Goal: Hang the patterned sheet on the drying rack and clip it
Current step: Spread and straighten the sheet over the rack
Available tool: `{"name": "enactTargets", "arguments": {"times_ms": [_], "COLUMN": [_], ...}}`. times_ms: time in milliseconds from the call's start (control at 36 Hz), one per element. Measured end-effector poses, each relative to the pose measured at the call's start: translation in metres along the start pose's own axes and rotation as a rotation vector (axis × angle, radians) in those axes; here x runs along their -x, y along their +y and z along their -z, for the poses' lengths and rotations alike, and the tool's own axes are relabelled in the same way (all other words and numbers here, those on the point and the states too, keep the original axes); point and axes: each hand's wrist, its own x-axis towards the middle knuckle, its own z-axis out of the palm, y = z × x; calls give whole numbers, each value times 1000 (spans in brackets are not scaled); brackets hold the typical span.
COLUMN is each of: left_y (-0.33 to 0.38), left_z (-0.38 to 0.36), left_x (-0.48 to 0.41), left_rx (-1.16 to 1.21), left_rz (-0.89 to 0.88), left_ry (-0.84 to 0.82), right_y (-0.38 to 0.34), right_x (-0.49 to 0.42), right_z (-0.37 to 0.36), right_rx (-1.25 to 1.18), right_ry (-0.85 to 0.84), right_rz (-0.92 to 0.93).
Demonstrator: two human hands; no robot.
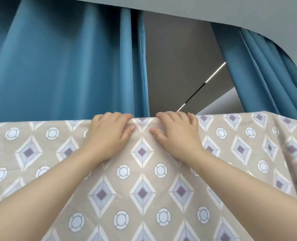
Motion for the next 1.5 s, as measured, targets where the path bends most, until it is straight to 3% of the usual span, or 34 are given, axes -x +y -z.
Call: {"name": "enactTargets", "arguments": {"times_ms": [139,306,583,778,889,972,1028,1167,1306,1389,1500], "left_y": [-22,-21,-18,-17,-16,-20,-26,-36,-34,-36,-54], "left_z": [-8,-1,-1,-2,9,5,-1,0,2,-3,2], "left_x": [8,6,26,28,12,-1,-1,6,6,9,9], "left_rx": [43,266,182,112,128,55,32,165,274,246,60], "left_rz": [-52,-16,-73,-160,-1,187,204,134,147,105,35], "left_ry": [231,265,380,296,318,122,60,90,180,272,199], "right_y": [6,11,5,8,1,0,0,-2,-36,-51,-52], "right_x": [-11,-7,3,7,-7,-17,-18,-16,-27,-29,-30], "right_z": [0,-5,-21,-19,-6,-10,-14,-20,-25,-29,-31], "right_rx": [-62,-203,-184,-131,-156,-120,-143,-162,-109,-82,-132], "right_ry": [131,231,480,395,331,147,118,173,90,98,106], "right_rz": [3,15,125,115,110,48,36,29,108,157,156]}}
